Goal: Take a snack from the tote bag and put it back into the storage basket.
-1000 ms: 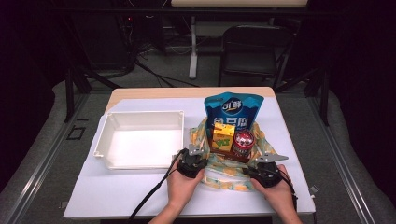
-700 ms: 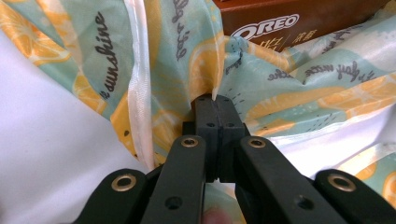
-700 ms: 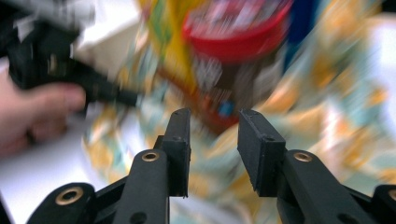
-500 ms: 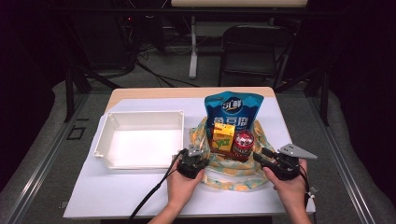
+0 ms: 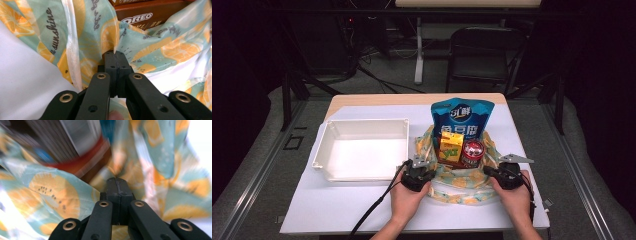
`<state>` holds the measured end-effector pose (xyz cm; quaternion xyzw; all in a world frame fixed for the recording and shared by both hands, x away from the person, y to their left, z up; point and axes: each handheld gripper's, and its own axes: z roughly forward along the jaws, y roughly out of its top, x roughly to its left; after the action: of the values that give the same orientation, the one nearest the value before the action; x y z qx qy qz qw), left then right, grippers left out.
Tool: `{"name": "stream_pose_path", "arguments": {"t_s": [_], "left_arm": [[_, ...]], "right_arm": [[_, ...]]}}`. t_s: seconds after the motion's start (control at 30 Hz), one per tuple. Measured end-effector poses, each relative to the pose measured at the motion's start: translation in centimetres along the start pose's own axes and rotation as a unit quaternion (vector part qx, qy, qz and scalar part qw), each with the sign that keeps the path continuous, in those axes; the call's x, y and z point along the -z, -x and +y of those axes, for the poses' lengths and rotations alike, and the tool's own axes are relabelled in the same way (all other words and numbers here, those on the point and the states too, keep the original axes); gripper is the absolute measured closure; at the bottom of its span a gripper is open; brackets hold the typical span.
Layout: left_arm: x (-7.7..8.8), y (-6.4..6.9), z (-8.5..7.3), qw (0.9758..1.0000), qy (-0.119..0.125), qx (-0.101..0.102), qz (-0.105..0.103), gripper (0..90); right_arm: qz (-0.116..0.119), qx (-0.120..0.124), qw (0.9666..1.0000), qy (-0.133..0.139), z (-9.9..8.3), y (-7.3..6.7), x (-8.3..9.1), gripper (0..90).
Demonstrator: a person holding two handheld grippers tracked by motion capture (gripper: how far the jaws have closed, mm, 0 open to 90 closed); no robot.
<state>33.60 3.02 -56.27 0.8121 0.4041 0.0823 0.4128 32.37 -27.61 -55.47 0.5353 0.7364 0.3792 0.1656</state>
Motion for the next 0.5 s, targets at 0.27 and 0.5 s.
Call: {"name": "stream_pose_path", "arguments": {"t_s": [0.27,0.5], "left_arm": [[0.9,0.3,0.2,0.9999,0.011,0.001,0.004,81.6],[3.7,0.5,1.7,0.9973,0.069,0.0,0.024,63.5]], "right_arm": [[0.0,-0.018,0.9997,-0.014,-0.4,0.5,-0.3,90.0],[0.003,-0.007,0.9999,-0.007,-0.6,0.5,0.0,90.0]]}}
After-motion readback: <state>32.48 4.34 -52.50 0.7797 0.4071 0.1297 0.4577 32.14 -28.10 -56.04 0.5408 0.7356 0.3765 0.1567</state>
